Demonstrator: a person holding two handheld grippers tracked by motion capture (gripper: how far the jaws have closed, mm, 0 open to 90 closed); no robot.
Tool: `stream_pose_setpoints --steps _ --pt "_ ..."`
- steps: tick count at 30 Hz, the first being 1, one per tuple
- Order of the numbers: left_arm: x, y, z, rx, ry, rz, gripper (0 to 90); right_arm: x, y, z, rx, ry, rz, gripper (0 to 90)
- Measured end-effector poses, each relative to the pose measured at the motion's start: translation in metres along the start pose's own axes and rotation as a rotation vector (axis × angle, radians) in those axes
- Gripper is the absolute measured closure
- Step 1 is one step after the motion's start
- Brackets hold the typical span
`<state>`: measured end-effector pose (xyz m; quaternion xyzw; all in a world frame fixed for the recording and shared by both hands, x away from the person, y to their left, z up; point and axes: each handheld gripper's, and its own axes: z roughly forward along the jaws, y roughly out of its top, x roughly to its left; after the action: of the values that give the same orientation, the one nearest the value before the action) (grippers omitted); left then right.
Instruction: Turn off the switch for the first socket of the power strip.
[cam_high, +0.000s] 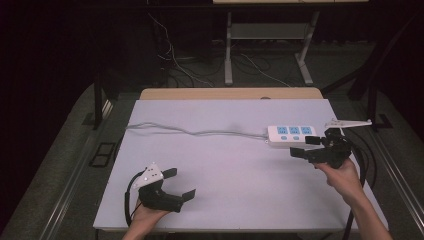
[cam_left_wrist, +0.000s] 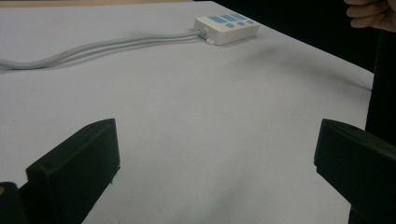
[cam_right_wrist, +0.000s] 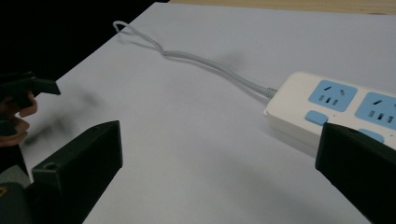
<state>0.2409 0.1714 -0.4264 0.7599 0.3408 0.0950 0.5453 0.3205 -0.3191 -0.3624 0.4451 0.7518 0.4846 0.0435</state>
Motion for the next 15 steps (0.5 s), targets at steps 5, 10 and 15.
stream_pose_setpoints --steps 5,10,15 --pt "0.0 0.0 0.0 0.0 0.0 0.0 0.0 0.007 -0.008 -0.002 0.005 0.024 -0.014 0.4" --pt "0.0 0.0 0.0 0.0 0.001 0.0 0.0 0.014 -0.017 -0.002 0.003 0.043 -0.031 0.4" --pt "0.0 0.0 0.0 0.0 0.001 -0.002 0.0 0.022 -0.027 -0.002 -0.002 0.053 -0.047 0.4"
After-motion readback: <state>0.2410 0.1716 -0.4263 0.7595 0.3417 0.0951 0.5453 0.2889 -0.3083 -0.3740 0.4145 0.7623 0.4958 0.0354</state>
